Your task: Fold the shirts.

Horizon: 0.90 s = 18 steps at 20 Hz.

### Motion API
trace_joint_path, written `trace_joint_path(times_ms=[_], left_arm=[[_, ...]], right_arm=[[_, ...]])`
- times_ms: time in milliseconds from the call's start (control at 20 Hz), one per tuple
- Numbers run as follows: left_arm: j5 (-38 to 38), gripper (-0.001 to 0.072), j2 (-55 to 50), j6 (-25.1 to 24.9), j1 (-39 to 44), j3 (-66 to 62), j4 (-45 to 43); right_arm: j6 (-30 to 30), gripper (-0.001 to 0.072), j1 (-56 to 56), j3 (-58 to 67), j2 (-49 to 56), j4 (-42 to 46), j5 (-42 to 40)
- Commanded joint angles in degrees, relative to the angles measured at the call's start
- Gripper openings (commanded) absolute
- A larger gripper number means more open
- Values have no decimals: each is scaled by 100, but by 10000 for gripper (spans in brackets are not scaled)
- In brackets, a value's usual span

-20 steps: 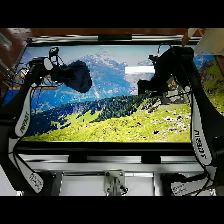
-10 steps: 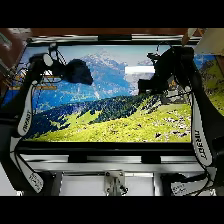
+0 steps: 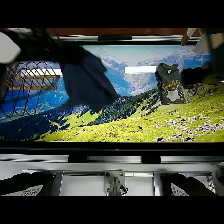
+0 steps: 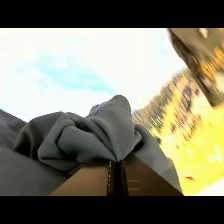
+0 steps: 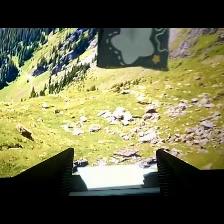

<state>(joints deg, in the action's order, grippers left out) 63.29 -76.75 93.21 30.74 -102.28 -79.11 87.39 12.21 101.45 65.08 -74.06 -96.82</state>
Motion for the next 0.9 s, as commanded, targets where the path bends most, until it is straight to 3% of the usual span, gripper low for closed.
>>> trace_joint_path(times_ms=[0, 50, 100, 150, 200, 300, 450, 550, 700, 850], left_arm=[[-693, 33, 214, 664, 1257, 1491, -109], [-1003, 35, 85, 975, 1453, 1867, -98], [-1147, 141, -85, 1331, 1589, 2127, -96], [-1060, 469, -240, 1582, 1646, 2221, -94], [-752, 710, -354, 1801, 1624, 2208, -98], [179, 713, -315, 1429, 1344, 2157, -101], [1539, 711, 138, 737, 529, 2236, -184], [1821, 710, 601, 730, -22, 2771, -105], [1394, 710, 1333, 708, -468, 4531, 570], [61, 710, 1670, 658, -498, 6229, 1849]], right_arm=[[-339, 630, 0, 2, -1010, 74, -140], [-385, 631, 0, 2, -1128, -98, -225], [-404, 630, 0, 2, -1191, -297, -348], [-404, 631, 0, 0, -1198, -498, -459], [-396, 631, 0, -59, -1191, -715, -514], [-160, 633, -2, -503, -1191, -1058, -485], [376, 633, -66, -1971, -1191, -866, -208], [662, 633, -608, -3099, -1191, -1475, 107], [1123, 633, -1961, -4457, -1191, -3252, 437], [1156, 633, -2730, -5265, -1191, -4083, 938]])
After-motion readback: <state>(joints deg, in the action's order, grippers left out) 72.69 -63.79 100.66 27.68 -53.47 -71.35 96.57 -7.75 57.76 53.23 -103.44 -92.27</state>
